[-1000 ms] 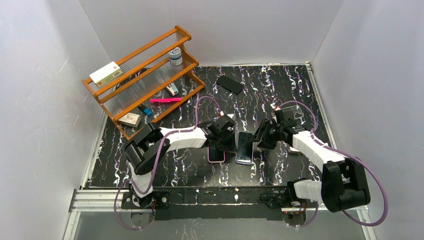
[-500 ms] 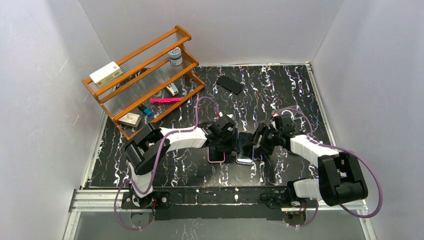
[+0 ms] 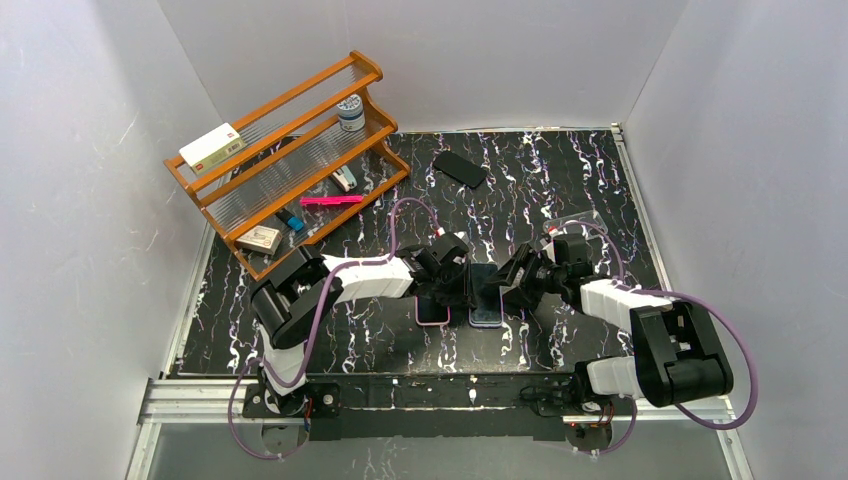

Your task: Put the phone into the phone case

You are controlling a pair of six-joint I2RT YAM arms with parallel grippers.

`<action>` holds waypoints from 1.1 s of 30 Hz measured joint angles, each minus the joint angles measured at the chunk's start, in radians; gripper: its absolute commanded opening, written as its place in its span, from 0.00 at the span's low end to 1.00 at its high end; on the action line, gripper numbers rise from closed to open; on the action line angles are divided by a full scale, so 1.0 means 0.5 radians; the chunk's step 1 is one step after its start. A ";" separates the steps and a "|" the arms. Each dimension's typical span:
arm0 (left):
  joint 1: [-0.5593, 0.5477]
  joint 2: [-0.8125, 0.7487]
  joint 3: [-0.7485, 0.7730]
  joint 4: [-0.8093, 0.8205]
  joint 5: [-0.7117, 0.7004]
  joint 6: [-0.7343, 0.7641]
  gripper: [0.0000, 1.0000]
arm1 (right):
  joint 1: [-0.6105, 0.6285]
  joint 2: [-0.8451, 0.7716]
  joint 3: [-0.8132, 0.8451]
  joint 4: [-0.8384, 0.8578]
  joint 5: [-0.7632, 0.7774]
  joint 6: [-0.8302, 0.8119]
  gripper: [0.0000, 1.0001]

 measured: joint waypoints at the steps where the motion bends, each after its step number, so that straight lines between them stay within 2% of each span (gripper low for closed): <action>1: 0.001 0.000 -0.002 0.001 0.009 -0.003 0.20 | -0.005 -0.001 -0.014 0.031 -0.010 0.024 0.77; 11: 0.031 -0.006 -0.038 0.044 0.077 -0.033 0.20 | -0.050 -0.029 -0.217 0.476 -0.095 0.278 0.77; 18: 0.037 -0.016 -0.049 0.047 0.098 -0.034 0.28 | -0.063 -0.030 -0.280 0.688 -0.220 0.336 0.76; 26: 0.037 -0.048 -0.073 0.053 0.113 -0.024 0.28 | -0.063 -0.032 -0.333 0.892 -0.375 0.384 0.74; 33: 0.037 -0.063 -0.122 0.134 0.137 -0.019 0.27 | -0.063 0.009 -0.337 0.829 -0.451 0.306 0.58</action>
